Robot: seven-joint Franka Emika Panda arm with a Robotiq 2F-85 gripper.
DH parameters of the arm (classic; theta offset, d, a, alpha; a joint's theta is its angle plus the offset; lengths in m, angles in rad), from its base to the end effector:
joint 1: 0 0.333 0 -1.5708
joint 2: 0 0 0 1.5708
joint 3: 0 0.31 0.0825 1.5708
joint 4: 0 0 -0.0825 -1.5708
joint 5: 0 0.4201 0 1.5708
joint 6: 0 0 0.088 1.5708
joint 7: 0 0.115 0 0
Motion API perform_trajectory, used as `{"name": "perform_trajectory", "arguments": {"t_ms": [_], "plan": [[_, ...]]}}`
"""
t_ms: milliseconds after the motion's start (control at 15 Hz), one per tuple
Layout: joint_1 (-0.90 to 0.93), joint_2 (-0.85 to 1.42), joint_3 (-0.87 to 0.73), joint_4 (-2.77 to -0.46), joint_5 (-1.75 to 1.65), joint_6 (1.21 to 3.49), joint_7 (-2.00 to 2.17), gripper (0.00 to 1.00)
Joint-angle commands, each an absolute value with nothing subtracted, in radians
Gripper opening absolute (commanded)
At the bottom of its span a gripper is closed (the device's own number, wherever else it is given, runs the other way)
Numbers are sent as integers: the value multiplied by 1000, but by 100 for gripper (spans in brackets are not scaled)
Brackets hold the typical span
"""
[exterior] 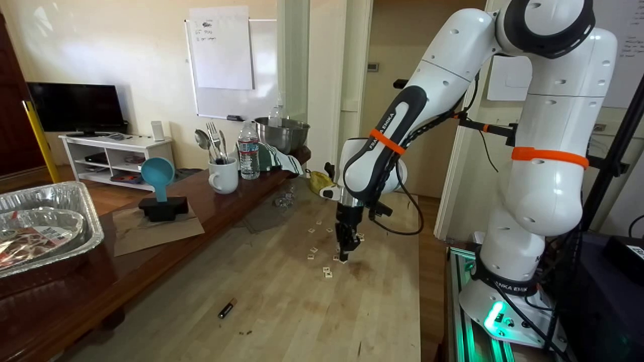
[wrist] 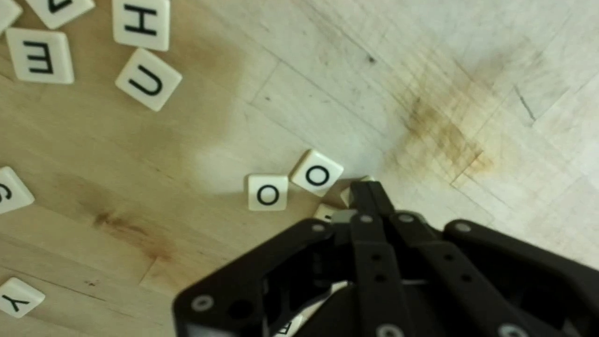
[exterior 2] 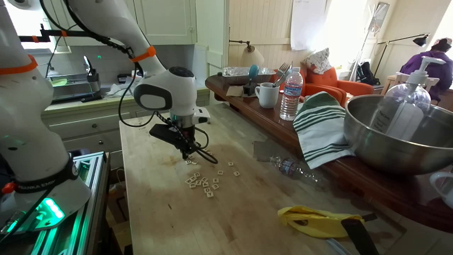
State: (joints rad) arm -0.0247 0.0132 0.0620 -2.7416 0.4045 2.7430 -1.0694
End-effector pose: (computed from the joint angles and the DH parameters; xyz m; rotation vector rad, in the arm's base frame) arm 0.4056 0.0009 0.1668 -2.8008 -1.0738 -0.0994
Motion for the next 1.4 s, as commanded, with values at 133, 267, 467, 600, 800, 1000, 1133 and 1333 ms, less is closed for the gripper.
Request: {"name": "perform_trajectory", "arguments": {"t_ms": [133, 267, 467, 600, 800, 1000, 1133, 1333], "plan": [[-5, 10, 56, -2748, 450, 2773, -1116, 0], [-7, -5, 53, -2753, 442, 2775, -1113, 0], [-7, -14, 49, -2755, 441, 2791, -1114, 0], [-2, -13, 49, -2756, 461, 2809, -1138, 0], [-5, 11, 69, -2747, 513, 2858, -1199, 0], [0, 22, 84, -2746, 591, 2890, -1276, 0], [-1, 31, 93, -2744, 622, 2895, -1314, 0], [-7, 56, 96, -2743, 603, 2899, -1324, 0]]}}
